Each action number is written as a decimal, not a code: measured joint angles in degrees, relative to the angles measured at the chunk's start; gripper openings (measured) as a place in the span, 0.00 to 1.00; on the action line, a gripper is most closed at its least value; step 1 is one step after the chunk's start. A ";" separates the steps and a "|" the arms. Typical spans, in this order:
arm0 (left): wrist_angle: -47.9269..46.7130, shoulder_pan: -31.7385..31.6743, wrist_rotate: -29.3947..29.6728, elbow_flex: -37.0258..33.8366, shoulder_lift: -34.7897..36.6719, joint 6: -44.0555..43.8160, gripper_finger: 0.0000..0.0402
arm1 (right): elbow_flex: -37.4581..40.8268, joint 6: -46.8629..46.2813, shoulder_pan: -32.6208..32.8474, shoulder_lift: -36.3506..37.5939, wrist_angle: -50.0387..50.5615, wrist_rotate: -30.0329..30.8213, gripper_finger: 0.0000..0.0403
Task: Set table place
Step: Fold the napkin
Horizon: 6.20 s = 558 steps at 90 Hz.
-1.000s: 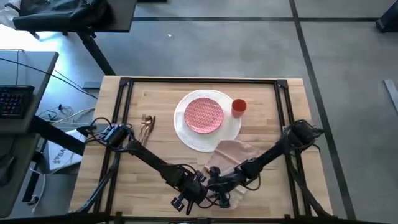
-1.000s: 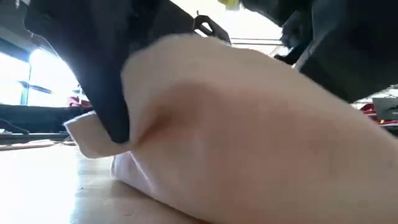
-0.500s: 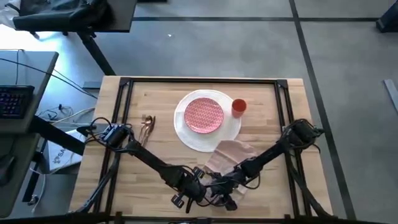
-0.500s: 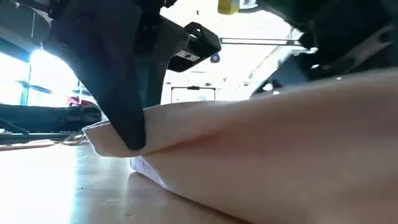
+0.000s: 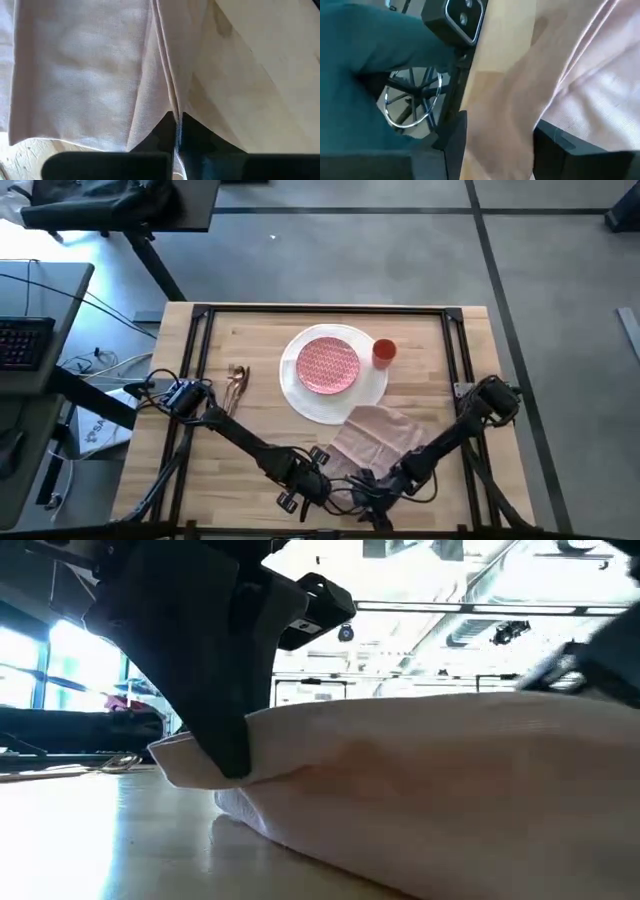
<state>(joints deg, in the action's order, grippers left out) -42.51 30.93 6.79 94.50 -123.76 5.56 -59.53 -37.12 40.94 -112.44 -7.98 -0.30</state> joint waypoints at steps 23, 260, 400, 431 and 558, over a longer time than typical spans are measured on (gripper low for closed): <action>0.20 0.03 1.38 0.00 0.00 -0.48 0.00 | 0.00 -9.01 0.21 0.00 2.46 1.01 0.33; -4.25 3.12 -14.16 23.89 0.05 -2.26 0.00 | -29.66 -7.87 17.57 0.63 22.15 19.39 0.00; -0.44 -8.79 -9.06 23.39 -2.84 10.20 0.00 | -29.66 -26.02 20.50 2.30 53.72 28.13 0.00; 2.04 -16.19 -5.93 23.37 -8.98 13.64 0.00 | -29.66 -43.15 20.26 2.30 80.59 28.84 0.00; 5.23 2.34 -0.65 24.90 12.26 2.14 0.00 | -63.74 -9.71 21.76 0.53 72.72 38.74 0.00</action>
<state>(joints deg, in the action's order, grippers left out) -37.28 33.27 6.13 119.39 -111.50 7.70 -123.27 -46.84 62.70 -111.91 64.75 38.44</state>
